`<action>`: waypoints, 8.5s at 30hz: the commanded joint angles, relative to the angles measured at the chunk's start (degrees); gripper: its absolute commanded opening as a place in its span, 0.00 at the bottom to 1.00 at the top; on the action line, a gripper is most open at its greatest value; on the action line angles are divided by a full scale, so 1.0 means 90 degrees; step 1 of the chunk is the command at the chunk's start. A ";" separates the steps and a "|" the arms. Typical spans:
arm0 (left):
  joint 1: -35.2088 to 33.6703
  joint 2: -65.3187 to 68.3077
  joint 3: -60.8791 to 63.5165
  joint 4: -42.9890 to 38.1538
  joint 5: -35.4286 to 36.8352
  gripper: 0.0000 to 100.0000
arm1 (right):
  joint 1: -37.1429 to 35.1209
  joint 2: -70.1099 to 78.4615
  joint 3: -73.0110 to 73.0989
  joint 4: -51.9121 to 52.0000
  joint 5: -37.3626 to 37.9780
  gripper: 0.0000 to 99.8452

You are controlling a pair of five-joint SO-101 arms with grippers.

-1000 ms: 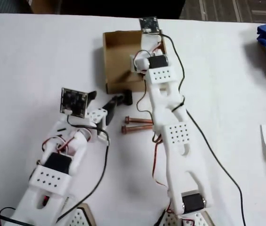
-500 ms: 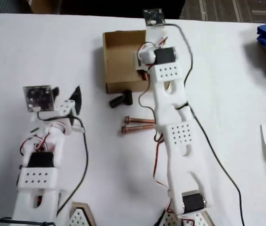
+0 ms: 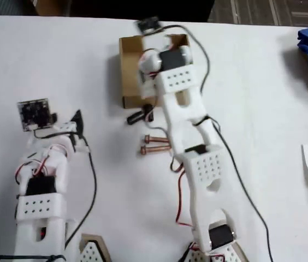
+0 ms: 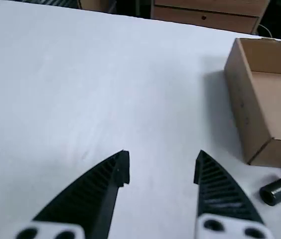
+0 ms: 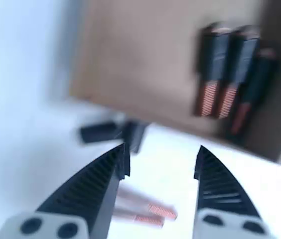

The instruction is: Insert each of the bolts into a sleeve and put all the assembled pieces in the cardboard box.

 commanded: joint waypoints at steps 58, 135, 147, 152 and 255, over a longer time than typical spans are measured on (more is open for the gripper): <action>-0.0488 -0.0147 -0.0249 0.0029 -0.0029 0.23 | -0.0806 0.0532 0.2755 -0.2320 0.7404 0.19; 0.2696 0.0938 -0.0601 0.0361 0.2266 0.23 | 0.1958 -1.1365 1.3685 -0.7673 -0.0215 0.02; 0.4005 0.5411 -0.4938 0.2647 0.2227 0.23 | 0.3648 -1.2449 1.5443 -0.9206 -0.0225 0.02; 0.4425 0.6164 -0.6237 0.3634 0.2286 0.23 | 0.4137 -1.3319 1.6557 -1.0115 -0.0225 0.02; 0.3389 1.0051 -0.9441 0.6808 0.0567 0.17 | 0.4254 -1.5155 1.7739 -1.0076 -0.1397 0.02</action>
